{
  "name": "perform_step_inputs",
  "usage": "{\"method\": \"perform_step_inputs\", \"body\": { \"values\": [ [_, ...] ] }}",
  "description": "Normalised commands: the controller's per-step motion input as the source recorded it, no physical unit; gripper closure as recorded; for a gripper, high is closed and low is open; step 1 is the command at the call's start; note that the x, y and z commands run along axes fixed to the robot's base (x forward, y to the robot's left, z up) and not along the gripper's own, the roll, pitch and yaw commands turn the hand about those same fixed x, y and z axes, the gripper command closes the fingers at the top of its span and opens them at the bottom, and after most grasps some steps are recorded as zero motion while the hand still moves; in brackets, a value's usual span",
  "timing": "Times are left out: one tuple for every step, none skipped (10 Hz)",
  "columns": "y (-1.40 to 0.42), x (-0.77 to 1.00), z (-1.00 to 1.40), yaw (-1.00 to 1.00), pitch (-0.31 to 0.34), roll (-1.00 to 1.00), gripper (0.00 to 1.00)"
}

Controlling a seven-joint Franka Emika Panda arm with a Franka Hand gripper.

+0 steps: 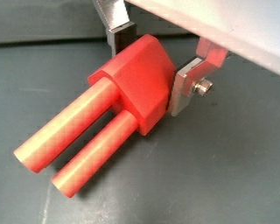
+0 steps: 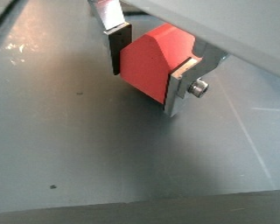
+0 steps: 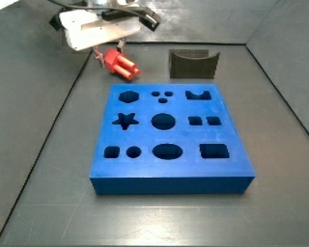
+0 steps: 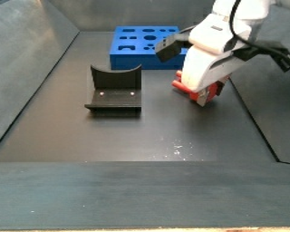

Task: Pick up the 3 prong object. Move up. Rotate the 3 prong object. Place the 3 prong object on the fixture. Regrasp the 3 prong object. Move to above the board. Insert the 3 prong object.
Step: Move up, then rotate the 3 prong object.

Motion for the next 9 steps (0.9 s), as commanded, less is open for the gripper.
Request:
{"method": "perform_step_inputs", "body": {
  "values": [
    [0.01, -0.04, 0.89, 0.0, 0.061, 0.01, 1.0],
    [0.01, -0.03, 0.84, 0.0, 0.076, 0.02, 1.0],
    [0.02, -0.02, 0.71, -0.01, 0.093, 0.03, 1.0],
    [0.02, -0.02, 0.61, -0.02, 0.099, 0.05, 1.0],
    [0.02, -0.02, 0.48, -0.02, 0.106, 0.07, 1.0],
    [0.02, -0.02, 0.39, -0.02, 0.111, 0.09, 1.0],
    [0.02, -0.02, 0.27, -0.02, 0.118, 0.11, 1.0],
    [0.02, -0.02, 0.22, -0.02, 0.12, 0.12, 1.0],
    [0.55, 0.73, 0.0, 0.0, 0.0, 0.0, 1.0]
  ]
}}
